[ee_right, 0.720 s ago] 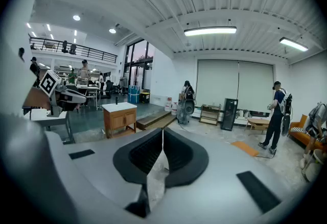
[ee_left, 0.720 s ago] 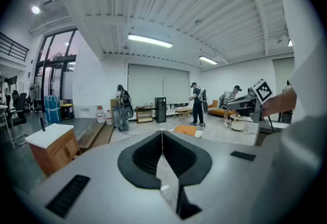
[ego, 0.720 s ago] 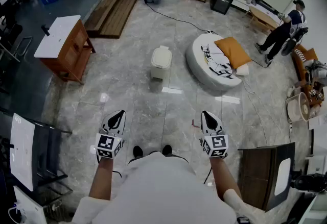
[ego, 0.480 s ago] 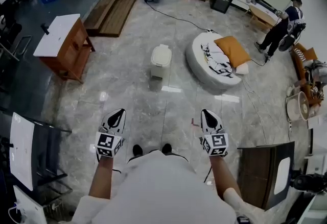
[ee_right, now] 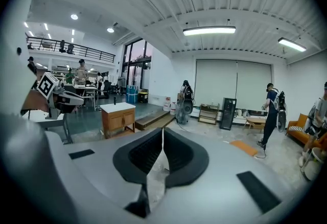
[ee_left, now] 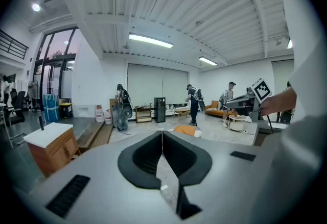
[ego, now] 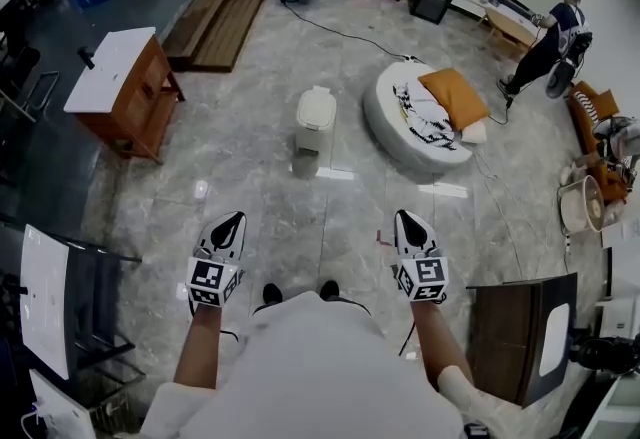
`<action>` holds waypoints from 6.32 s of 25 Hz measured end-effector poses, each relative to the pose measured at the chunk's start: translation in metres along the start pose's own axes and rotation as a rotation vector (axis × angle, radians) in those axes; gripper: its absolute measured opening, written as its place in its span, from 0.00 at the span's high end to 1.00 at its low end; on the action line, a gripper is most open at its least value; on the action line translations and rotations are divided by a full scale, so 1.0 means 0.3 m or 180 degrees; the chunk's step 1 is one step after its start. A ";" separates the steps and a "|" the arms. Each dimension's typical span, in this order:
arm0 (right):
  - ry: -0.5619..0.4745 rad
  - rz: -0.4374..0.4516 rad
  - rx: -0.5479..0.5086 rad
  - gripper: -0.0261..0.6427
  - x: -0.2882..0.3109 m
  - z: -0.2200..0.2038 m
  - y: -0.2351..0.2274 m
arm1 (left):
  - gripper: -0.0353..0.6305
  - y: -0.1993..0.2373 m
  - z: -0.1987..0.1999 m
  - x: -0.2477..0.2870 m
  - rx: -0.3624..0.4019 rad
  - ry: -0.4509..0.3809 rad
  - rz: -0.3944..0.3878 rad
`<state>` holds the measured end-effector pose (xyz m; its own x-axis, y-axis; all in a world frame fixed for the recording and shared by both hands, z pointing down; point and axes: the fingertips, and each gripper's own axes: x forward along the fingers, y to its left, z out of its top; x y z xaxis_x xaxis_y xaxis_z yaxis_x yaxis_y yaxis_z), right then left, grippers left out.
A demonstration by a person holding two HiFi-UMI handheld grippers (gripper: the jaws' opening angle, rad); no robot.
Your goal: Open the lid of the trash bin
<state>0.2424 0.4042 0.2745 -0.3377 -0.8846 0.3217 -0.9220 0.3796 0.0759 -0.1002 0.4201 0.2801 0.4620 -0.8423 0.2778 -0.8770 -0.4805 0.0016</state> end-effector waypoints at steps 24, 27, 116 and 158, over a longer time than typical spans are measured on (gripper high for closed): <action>0.0147 -0.0092 -0.0034 0.91 0.073 -0.006 0.301 | 0.92 0.228 -0.110 -0.110 0.0037 0.0100 -0.0242; 0.0188 -0.0092 -0.0068 0.91 0.077 -0.004 0.302 | 0.92 0.241 -0.107 -0.103 -0.0001 0.0091 -0.0244; 0.0712 0.0096 0.0066 0.91 1.150 0.032 -0.412 | 0.92 0.541 0.105 1.176 -0.0033 0.0410 -0.0342; 0.1623 0.0814 -0.0078 0.91 1.807 -0.217 -0.185 | 0.92 0.758 -0.243 1.522 -0.0339 0.1048 -0.0885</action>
<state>0.1228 -0.0788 0.5062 -0.4099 -0.5233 0.7471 -0.8162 0.5761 -0.0443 -0.0984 -0.0559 0.4771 0.6308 -0.5535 0.5438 -0.7419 -0.6355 0.2138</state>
